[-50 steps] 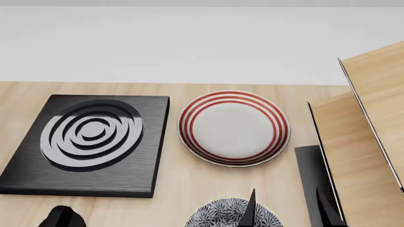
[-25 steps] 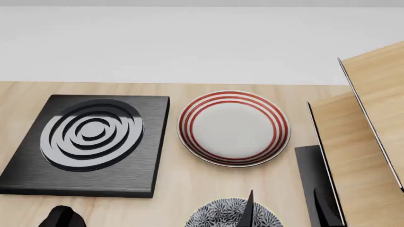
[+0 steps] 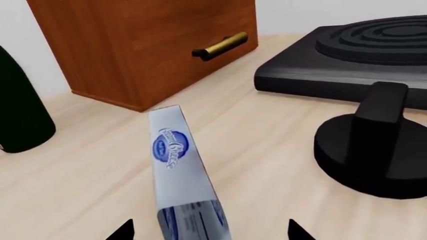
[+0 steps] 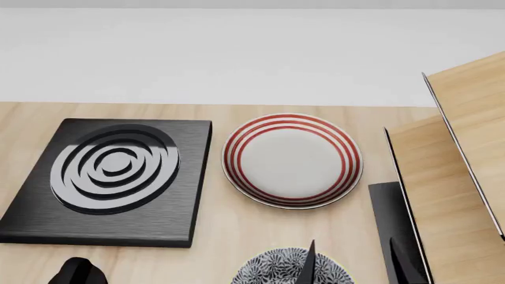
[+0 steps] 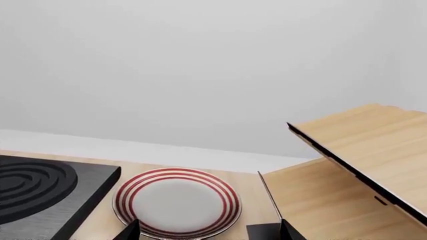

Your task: Pick up the cream cheese and put it in the bowl.

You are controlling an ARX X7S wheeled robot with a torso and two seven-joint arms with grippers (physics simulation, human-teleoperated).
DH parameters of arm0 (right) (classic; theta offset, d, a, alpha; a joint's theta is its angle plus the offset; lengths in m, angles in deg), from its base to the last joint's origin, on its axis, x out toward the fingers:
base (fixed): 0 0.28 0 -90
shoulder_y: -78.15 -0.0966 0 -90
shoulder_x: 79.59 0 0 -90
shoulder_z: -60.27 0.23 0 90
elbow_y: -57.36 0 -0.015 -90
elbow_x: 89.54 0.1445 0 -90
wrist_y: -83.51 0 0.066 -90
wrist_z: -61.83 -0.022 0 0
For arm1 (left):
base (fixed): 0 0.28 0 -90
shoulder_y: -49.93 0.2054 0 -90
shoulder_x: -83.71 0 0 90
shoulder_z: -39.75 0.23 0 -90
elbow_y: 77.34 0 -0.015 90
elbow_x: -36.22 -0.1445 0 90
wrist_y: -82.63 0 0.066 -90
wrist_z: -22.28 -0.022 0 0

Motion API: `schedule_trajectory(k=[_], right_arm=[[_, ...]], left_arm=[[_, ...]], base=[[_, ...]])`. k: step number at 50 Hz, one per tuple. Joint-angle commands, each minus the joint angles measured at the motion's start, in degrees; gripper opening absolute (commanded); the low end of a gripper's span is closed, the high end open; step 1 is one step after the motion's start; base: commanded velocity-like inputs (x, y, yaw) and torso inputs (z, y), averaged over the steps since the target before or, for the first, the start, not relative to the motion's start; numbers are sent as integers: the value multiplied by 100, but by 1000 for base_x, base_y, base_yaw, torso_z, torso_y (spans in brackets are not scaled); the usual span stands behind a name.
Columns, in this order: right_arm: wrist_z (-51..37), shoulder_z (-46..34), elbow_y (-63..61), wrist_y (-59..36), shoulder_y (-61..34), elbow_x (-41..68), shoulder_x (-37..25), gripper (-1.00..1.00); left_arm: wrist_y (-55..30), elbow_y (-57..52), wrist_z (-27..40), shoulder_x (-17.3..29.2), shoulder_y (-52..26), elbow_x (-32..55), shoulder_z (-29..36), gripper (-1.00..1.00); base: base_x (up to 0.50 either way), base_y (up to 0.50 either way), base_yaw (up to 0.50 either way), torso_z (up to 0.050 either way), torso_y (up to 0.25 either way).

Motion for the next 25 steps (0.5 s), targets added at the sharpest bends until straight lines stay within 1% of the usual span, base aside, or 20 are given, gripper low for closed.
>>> schedule_trajectory(k=[1, 25], right_arm=[[-10, -25, 12, 5, -3, 2, -4, 100], [-45, -43, 30, -11, -25, 16, -32, 100]], left_arm=[[-213, 99, 81, 52, -62, 116, -37, 100], [-327, 72, 163, 112, -228, 195, -46, 100]], base=[[0, 0, 0, 0, 0], [1, 0, 0, 0, 0]])
